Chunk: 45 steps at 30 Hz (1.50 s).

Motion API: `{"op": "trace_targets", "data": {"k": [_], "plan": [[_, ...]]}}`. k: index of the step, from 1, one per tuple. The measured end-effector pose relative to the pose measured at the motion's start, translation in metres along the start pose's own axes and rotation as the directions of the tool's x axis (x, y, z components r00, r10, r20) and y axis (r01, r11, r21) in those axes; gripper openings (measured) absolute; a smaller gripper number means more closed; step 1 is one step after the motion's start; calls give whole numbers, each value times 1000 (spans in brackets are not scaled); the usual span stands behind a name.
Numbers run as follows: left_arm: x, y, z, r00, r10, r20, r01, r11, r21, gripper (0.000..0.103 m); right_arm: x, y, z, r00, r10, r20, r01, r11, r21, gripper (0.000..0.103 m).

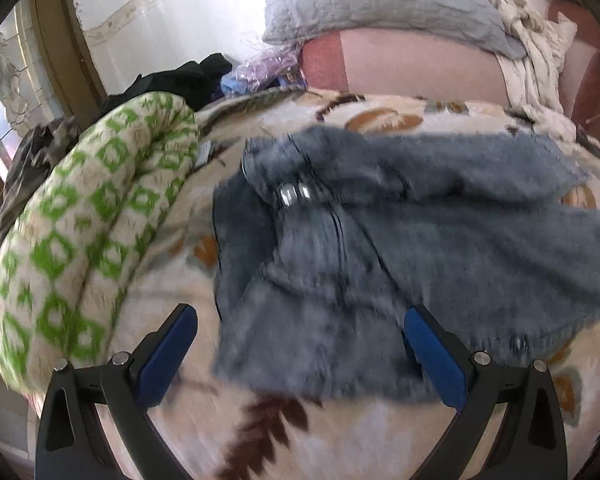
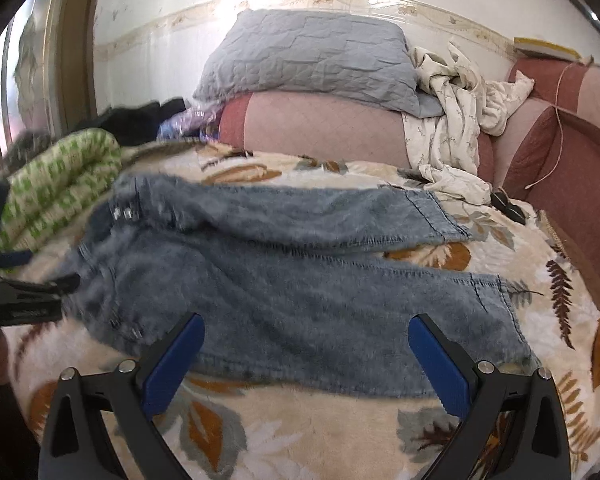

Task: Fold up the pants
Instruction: 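Close the left tool on the waistband while the right tool grips the waist edge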

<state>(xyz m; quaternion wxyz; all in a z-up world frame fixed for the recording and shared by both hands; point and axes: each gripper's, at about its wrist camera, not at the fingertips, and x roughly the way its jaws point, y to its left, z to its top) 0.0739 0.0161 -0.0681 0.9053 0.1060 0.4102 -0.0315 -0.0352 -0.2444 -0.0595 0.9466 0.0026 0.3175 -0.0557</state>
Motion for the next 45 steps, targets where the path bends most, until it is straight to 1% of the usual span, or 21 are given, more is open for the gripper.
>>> {"op": "trace_targets", "data": {"k": [3, 6, 9, 10, 12, 13, 15, 19, 21, 22, 23, 25, 27, 28, 29, 33, 36, 39, 42, 44, 45], "plan": [[10, 23, 42, 1000, -17, -5, 16, 1000, -22, 103, 15, -27, 37, 1000, -15, 2, 15, 1000, -5, 103], [30, 47, 84, 1000, 5, -9, -6, 998, -56, 103, 49, -66, 75, 998, -35, -56, 36, 999, 14, 103], [61, 66, 120, 998, 61, -32, -63, 996, -60, 103, 102, -108, 108, 987, -87, -132, 93, 995, 45, 103], [72, 72, 129, 997, 63, -47, -66, 996, -66, 103, 119, -121, 117, 983, -99, -152, 110, 992, 62, 103], [99, 83, 147, 994, 36, -103, -45, 994, -94, 103, 158, -144, 134, 971, -114, -208, 132, 988, 76, 103], [111, 88, 155, 991, 16, -129, -31, 993, -115, 103, 182, -156, 142, 960, -135, -246, 160, 983, 87, 103], [135, 96, 168, 984, -23, -175, -6, 987, -162, 103, 210, -173, 149, 945, -155, -288, 192, 976, 106, 103], [173, 99, 184, 967, -88, -238, 33, 973, -227, 103, 238, -187, 156, 939, -189, -288, 229, 967, 113, 103], [186, 95, 189, 959, -112, -259, 49, 971, -236, 98, 251, -190, 155, 933, -198, -301, 240, 965, 110, 103], [194, 92, 191, 953, -122, -277, 54, 969, -239, 87, 256, -191, 154, 934, -190, -302, 236, 964, 121, 103], [200, 91, 191, 947, -137, -292, 64, 967, -246, 73, 259, -193, 154, 934, -191, -301, 236, 964, 120, 103], [210, 88, 192, 932, -174, -317, 93, 963, -254, 61, 263, -195, 155, 937, -187, -295, 231, 966, 121, 103], [216, 85, 191, 925, -192, -327, 107, 960, -260, 56, 267, -201, 158, 938, -181, -294, 226, 966, 127, 103], [218, 84, 192, 924, -199, -325, 115, 958, -261, 44, 269, -204, 159, 939, -176, -295, 222, 966, 133, 103], [220, 81, 193, 921, -221, -320, 137, 955, -264, 28, 272, -209, 161, 940, -172, -296, 221, 965, 140, 103], [227, 72, 199, 911, -272, -309, 194, 946, -261, 10, 287, -227, 166, 937, -147, -318, 212, 960, 181, 103], [232, 62, 202, 914, -264, -308, 199, 953, -227, 6, 302, -235, 167, 934, -104, -343, 183, 961, 206, 103], [229, 65, 204, 922, -273, -275, 211, 949, -232, 5, 319, -236, 165, 926, -70, -370, 158, 964, 213, 101], [227, 67, 208, 927, -284, -246, 226, 945, -238, 4, 338, -237, 161, 902, -98, -420, 196, 961, 195, 91], [225, 67, 210, 930, -280, -240, 224, 946, -235, 4, 352, -240, 156, 888, -91, -451, 200, 959, 201, 78], [224, 65, 211, 931, -278, -238, 223, 947, -232, 4, 357, -241, 154, 882, -78, -466, 198, 957, 213, 74]]}}
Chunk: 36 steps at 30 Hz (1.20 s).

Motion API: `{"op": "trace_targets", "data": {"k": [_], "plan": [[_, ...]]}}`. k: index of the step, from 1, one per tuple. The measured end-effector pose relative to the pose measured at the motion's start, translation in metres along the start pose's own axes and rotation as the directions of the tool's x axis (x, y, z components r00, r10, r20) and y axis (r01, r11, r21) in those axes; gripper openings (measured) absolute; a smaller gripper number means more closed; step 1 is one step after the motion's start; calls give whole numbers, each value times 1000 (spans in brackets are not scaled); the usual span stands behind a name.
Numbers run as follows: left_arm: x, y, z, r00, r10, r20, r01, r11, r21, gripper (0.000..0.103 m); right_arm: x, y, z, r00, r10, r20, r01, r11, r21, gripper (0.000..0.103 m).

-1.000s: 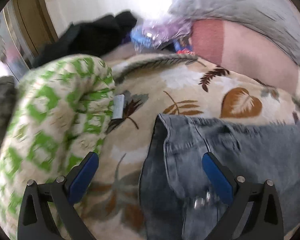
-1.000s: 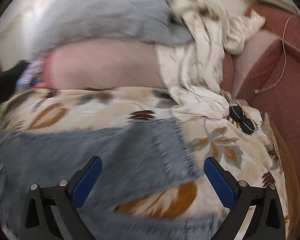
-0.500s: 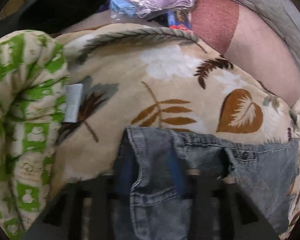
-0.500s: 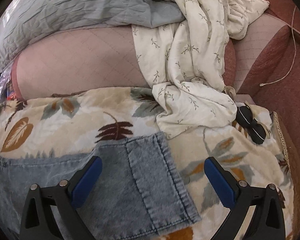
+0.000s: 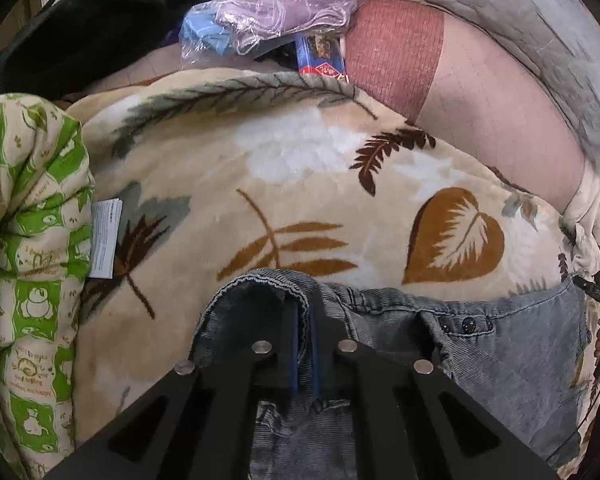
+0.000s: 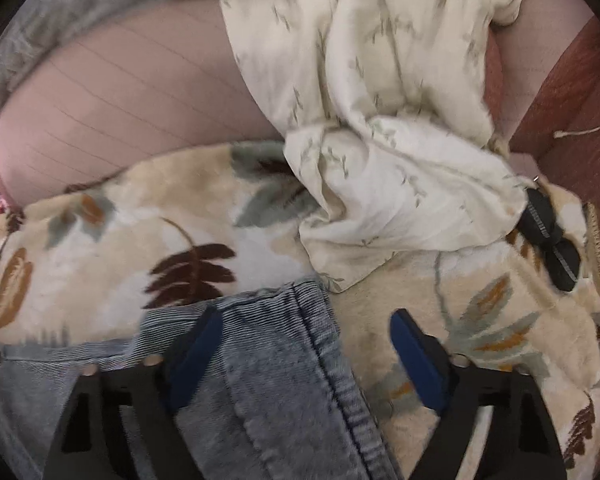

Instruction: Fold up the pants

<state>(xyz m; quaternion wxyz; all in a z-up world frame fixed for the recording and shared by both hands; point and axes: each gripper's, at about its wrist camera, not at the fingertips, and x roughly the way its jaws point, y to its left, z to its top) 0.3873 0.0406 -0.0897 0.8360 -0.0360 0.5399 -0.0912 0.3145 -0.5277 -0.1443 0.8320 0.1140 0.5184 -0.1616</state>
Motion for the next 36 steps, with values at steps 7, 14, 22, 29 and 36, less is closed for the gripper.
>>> {"op": "trace_targets", "data": {"k": [7, 14, 22, 29, 36], "plan": [[-36, -3, -2, 995, -26, 94, 27, 1000, -9, 3, -23, 3, -4, 993, 96, 65, -96, 995, -4, 16], [-105, 5, -15, 978, -90, 188, 99, 994, -40, 3, -114, -18, -19, 948, 161, 273, -183, 981, 57, 15], [-182, 21, -86, 948, -151, 280, 162, 987, -16, 3, -193, -57, -77, 887, 222, 405, -281, 955, 92, 15], [-216, 38, -187, 940, -184, 287, 190, 982, 5, 3, -206, -83, -160, 899, 250, 359, -301, 949, 92, 16], [-202, 49, -272, 955, -171, 242, 178, 984, -11, 3, -216, -113, -246, 902, 271, 337, -321, 942, 102, 16]]}}
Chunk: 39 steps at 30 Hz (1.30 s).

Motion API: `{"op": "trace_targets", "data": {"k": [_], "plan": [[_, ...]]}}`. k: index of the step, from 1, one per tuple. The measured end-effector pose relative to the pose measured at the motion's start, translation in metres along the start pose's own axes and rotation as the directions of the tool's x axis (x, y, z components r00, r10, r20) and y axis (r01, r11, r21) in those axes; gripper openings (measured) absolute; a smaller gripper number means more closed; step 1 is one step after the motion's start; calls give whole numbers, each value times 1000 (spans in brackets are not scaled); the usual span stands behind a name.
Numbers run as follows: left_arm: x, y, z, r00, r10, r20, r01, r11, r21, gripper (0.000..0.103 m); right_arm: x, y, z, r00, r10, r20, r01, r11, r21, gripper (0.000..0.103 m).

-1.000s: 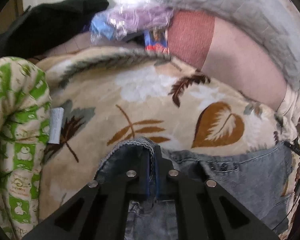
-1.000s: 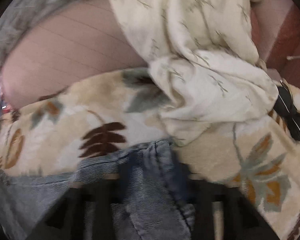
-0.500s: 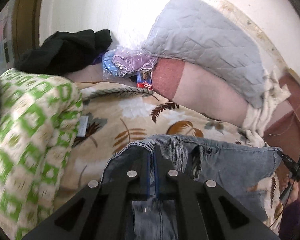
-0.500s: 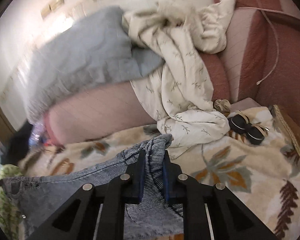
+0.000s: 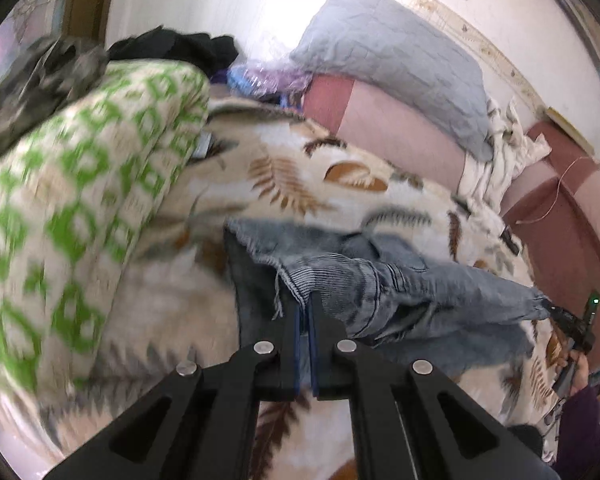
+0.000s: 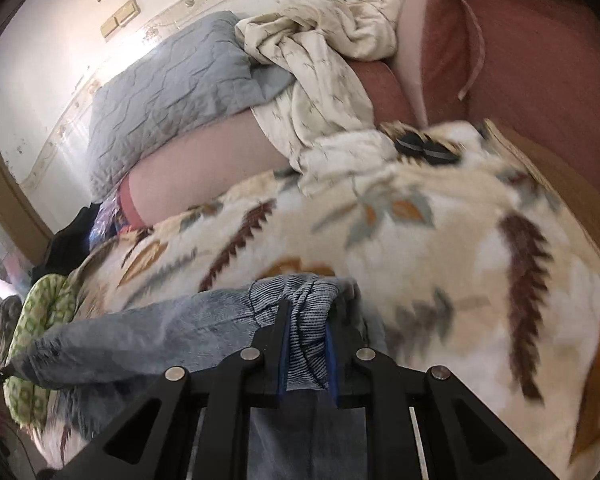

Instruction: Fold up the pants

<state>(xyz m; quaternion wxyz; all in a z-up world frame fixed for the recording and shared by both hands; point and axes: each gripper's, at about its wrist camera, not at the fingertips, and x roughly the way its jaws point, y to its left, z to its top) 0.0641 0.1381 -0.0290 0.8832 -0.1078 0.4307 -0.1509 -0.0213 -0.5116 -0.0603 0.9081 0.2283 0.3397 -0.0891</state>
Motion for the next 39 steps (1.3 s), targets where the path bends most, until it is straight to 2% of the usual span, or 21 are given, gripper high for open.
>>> {"op": "trace_targets", "data": {"k": [4, 7, 11, 13, 15, 16, 17, 19, 21, 25, 28, 31, 33, 34, 35, 36, 37, 38, 39], "plan": [[10, 13, -36, 999, 13, -50, -14, 1000, -19, 4, -12, -16, -34, 999, 14, -30, -14, 1000, 12, 19], [17, 20, -58, 995, 44, -89, -45, 999, -11, 5, -15, -29, -62, 994, 38, -105, -35, 999, 31, 22], [21, 32, -67, 990, 46, -130, -51, 998, -34, 5, -25, -41, -82, 980, 81, -181, -75, 996, 41, 33], [20, 36, -66, 989, 80, -123, -86, 996, -37, 5, -35, -42, -81, 975, 128, -181, -121, 991, 47, 37], [18, 40, -63, 989, 93, -115, -99, 994, -46, 5, -49, -43, -71, 980, 157, -123, -150, 987, 61, 48], [17, 42, -62, 990, 88, -113, -95, 994, -57, 5, -54, -45, -64, 982, 164, -92, -156, 984, 86, 65], [17, 43, -62, 990, 86, -112, -94, 994, -65, 5, -57, -48, -56, 986, 154, -59, -146, 982, 123, 74], [11, 39, -62, 991, 83, -101, -90, 994, -67, 5, -57, -46, -43, 989, 149, -17, -145, 978, 150, 74], [5, 30, -62, 995, 63, -82, -67, 997, -46, 5, -50, -36, -34, 989, 149, -17, -145, 979, 145, 74], [0, -1, -53, 999, 11, -47, -10, 1000, 15, 5, -22, -19, -28, 995, 5, -95, 7, 992, 128, 74], [8, -33, -44, 996, -63, -56, 66, 997, 50, 5, -8, -25, -28, 991, -59, -122, 77, 986, 148, 74], [25, -70, -41, 988, -124, -92, 132, 987, 87, 5, 16, -38, -28, 979, -46, -199, 87, 976, 199, 74], [39, -92, -38, 984, -141, -109, 153, 982, 115, 5, 29, -41, -29, 970, -8, -244, 64, 973, 221, 71], [49, -103, -35, 981, -153, -121, 167, 979, 119, 5, 34, -42, -30, 966, 12, -258, 49, 972, 228, 66], [57, -110, -33, 977, -166, -134, 182, 977, 114, 5, 37, -41, -31, 964, 28, -265, 33, 974, 226, 54], [69, -122, -30, 969, -190, -155, 208, 972, 109, 5, 39, -37, -30, 963, 26, -270, 30, 979, 200, 47], [76, -129, -29, 967, -196, -163, 216, 970, 115, 5, 38, -32, -29, 963, 15, -271, 32, 985, 169, 32], [83, -138, -28, 967, -193, -169, 216, 967, 132, 5, 37, -27, -28, 964, 11, -266, 29, 988, 149, 22], [92, -147, -29, 968, -182, -175, 210, 965, 160, 5, 31, -21, -26, 967, 11, -253, 22, 991, 128, 22]]}}
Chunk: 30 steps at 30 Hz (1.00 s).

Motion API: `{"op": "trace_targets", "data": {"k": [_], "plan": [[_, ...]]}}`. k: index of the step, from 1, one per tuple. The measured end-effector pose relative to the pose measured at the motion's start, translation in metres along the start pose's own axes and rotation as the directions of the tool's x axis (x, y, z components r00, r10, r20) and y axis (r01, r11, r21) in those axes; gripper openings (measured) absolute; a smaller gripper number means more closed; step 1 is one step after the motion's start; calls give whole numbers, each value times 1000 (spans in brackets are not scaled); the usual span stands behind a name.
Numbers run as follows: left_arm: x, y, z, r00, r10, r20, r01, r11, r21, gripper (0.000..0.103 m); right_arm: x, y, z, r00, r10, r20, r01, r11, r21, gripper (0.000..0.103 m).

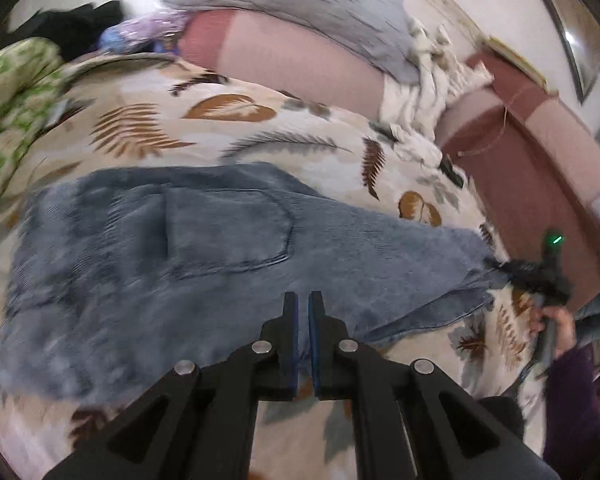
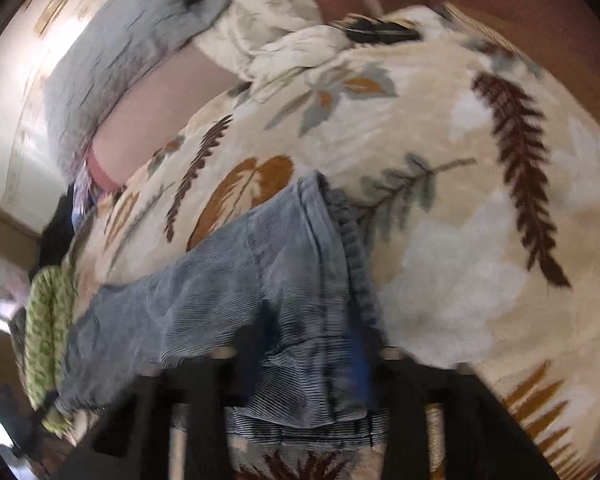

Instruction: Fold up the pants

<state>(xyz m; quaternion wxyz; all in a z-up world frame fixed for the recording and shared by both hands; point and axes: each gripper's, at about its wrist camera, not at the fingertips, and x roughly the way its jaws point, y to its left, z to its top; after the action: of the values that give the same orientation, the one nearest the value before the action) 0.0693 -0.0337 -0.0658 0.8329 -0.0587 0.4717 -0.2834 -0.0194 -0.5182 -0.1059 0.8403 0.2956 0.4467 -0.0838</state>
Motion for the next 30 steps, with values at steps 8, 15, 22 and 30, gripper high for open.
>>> {"op": "trace_targets", "data": {"k": [8, 15, 22, 30], "plan": [[48, 6, -25, 986, 41, -159, -37, 999, 29, 5, -62, 27, 3, 984, 16, 177, 8, 990, -139, 20], [38, 19, -52, 986, -1, -164, 8, 999, 38, 4, -36, -3, -39, 1000, -9, -17, 6, 983, -184, 25], [35, 24, -53, 985, -21, -173, 29, 998, 48, 4, -55, -44, -51, 999, 12, -31, -14, 998, -64, 35], [33, 30, -57, 988, -36, -148, 42, 999, 32, 4, -43, -9, 14, 999, -5, 43, 5, 1000, 11, 74]]}}
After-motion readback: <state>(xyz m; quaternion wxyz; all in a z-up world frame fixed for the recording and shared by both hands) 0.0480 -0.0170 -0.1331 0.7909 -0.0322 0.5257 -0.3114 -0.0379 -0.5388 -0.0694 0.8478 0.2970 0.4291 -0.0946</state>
